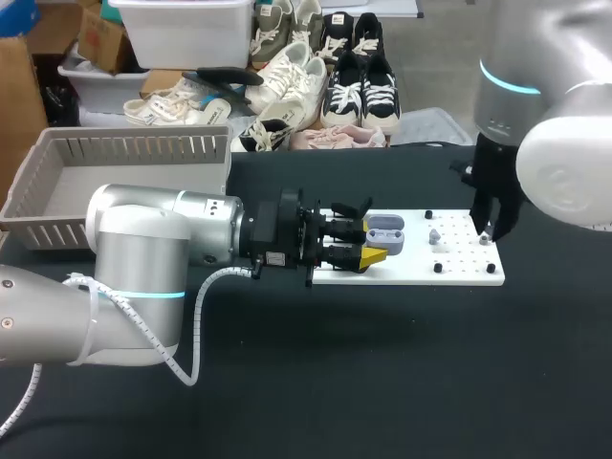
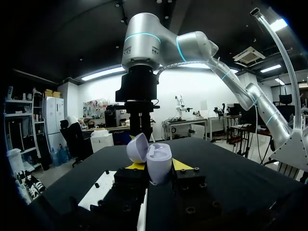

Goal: Pick up each earbud case from the left stands, insert the matching earbuds, close the lid, and place the case in the box.

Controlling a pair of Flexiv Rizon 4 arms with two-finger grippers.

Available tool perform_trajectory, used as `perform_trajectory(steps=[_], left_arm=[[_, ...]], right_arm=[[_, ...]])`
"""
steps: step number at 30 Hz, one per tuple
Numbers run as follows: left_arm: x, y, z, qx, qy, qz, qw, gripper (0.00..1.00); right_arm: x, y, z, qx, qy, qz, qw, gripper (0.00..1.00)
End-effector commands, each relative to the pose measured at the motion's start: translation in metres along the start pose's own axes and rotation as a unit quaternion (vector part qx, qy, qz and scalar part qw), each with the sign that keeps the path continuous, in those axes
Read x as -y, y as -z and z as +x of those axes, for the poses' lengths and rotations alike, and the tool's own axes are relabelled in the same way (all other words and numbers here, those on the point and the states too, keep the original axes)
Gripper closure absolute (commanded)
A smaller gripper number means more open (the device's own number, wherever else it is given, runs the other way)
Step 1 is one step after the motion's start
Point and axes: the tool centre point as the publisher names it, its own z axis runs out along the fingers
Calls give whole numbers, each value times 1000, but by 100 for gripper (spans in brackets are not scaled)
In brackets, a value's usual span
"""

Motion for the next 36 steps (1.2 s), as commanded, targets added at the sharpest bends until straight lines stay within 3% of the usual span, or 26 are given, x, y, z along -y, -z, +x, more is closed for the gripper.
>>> perform_trajectory(steps=[1,6,15,26,31,36], left_arm=[[1,-1,0,0,-1,-2,1000,100],[1,-1,0,0,-1,-2,1000,100],[1,-1,0,0,-1,-2,1000,100],[1,-1,0,0,-1,-2,1000,100],[1,-1,0,0,-1,-2,1000,100],[1,-1,0,0,-1,-2,1000,100]], right_arm=[[1,0,1,2,-1,-1,1000,100],[-5,15,4,29,6,-3,1000,100],[-15,70,21,74,34,3,997,100],[-30,119,62,63,106,20,992,100],[-45,123,85,49,140,17,989,100],[-55,119,94,45,156,9,987,100]])
